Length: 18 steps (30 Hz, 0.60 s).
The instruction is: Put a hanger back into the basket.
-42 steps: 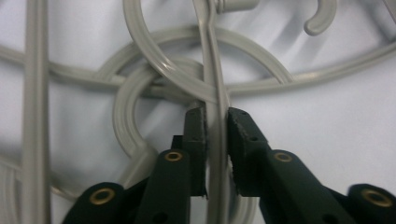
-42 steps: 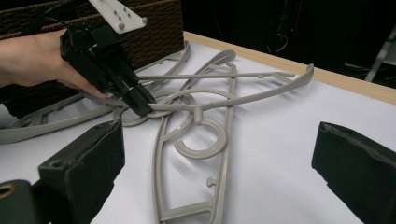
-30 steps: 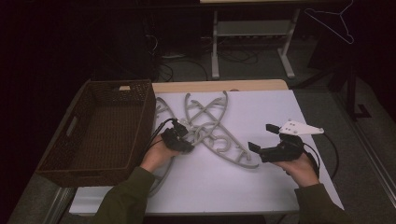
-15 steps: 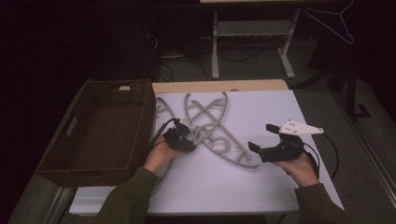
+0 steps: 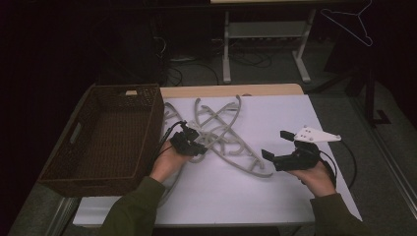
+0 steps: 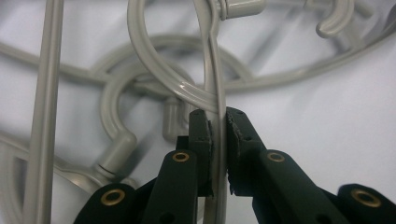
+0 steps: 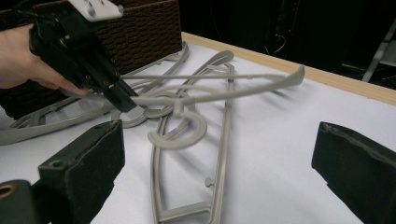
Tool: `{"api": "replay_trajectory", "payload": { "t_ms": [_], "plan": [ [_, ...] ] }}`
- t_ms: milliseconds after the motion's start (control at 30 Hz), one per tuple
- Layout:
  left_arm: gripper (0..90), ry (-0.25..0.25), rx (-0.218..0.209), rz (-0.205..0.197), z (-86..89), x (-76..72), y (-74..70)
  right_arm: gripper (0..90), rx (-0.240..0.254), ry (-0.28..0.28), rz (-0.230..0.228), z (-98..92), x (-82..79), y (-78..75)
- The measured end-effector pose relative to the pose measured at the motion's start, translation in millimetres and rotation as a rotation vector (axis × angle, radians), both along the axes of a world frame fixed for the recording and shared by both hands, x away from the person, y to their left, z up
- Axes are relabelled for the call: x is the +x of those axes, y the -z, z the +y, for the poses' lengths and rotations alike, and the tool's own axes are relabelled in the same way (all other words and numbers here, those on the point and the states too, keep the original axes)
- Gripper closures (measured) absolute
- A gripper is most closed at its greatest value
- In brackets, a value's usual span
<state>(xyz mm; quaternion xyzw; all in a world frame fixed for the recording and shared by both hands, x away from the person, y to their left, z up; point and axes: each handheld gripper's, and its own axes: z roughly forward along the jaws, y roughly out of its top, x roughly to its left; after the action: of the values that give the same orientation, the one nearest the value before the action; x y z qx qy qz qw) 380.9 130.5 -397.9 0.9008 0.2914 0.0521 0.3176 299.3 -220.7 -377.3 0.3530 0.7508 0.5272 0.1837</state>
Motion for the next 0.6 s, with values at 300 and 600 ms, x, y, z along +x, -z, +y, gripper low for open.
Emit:
{"api": "replay_trajectory", "payload": {
  "t_ms": [300,600],
  "plan": [
    [82.0,-0.007,-0.083,-0.018,-1.2,-3.0,-31.4,2.1,0.015,0.007,-0.002,-2.1,-4.4,0.5],
    [82.0,-0.007,-0.098,-0.03,1.3,-3.3,-66.2,2.1,0.02,0.015,0.001,-12.4,-15.0,7.5]
  ]
}}
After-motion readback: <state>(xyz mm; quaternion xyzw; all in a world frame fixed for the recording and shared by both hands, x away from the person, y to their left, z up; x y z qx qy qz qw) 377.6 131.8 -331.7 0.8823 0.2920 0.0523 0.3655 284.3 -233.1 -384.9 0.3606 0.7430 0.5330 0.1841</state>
